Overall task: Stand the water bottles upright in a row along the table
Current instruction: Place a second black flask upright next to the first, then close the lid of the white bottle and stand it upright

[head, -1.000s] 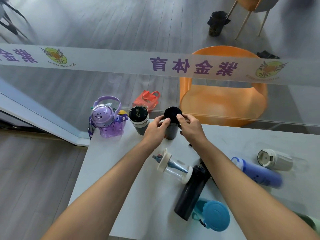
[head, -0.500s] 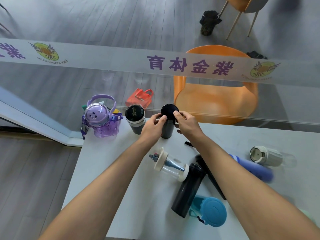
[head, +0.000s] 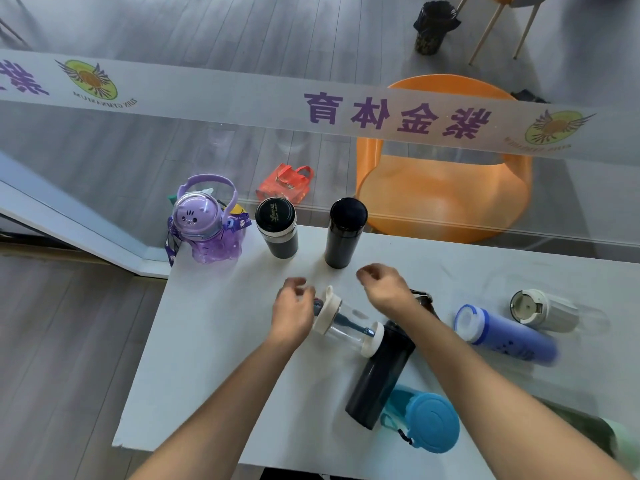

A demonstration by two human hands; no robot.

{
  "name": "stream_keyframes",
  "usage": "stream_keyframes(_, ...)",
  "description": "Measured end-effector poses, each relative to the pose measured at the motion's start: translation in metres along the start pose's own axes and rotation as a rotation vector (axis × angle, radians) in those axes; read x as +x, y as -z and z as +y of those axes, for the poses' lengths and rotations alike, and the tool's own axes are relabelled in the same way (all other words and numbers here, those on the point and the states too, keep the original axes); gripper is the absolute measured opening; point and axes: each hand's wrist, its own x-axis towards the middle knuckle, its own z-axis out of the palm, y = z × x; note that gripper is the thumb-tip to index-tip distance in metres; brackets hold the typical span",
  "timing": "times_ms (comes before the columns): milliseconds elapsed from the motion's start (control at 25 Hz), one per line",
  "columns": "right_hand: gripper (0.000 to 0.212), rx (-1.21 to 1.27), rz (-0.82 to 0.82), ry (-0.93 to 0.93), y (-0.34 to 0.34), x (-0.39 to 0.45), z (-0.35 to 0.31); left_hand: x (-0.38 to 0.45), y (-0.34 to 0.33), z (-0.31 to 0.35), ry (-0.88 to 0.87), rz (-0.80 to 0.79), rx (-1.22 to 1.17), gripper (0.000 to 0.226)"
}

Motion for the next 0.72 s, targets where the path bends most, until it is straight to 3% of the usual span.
stream_keyframes(120,0.039,-0.246,-0.173,0.016,-0.020,-0.001,0.005,-0.009,-0.012,-0.039,0.300,0.005,0.019,0.033)
stream_keyframes(200,0.040,-0.407,-0.224,0.023,-0.030,0.000,0.006,-0.011,-0.022,-0.045,0.521,-0.109,-0.186,0.034)
stream_keyframes(280,0.041,-0.485,-0.239,0.045,-0.037,0.001,0.009,-0.012,-0.030,-0.046,0.602,-0.184,-0.366,0.039)
stream_keyframes(480,0.044,-0.291,-0.220,0.099,-0.031,-0.007,0.006,-0.017,-0.029,-0.035,0.495,-0.043,-0.559,0.035)
stream_keyframes(720,0.041,-0.004,-0.159,0.105,-0.011,-0.023,0.018,-0.048,-0.015,-0.013,0.155,0.068,-0.485,0.024)
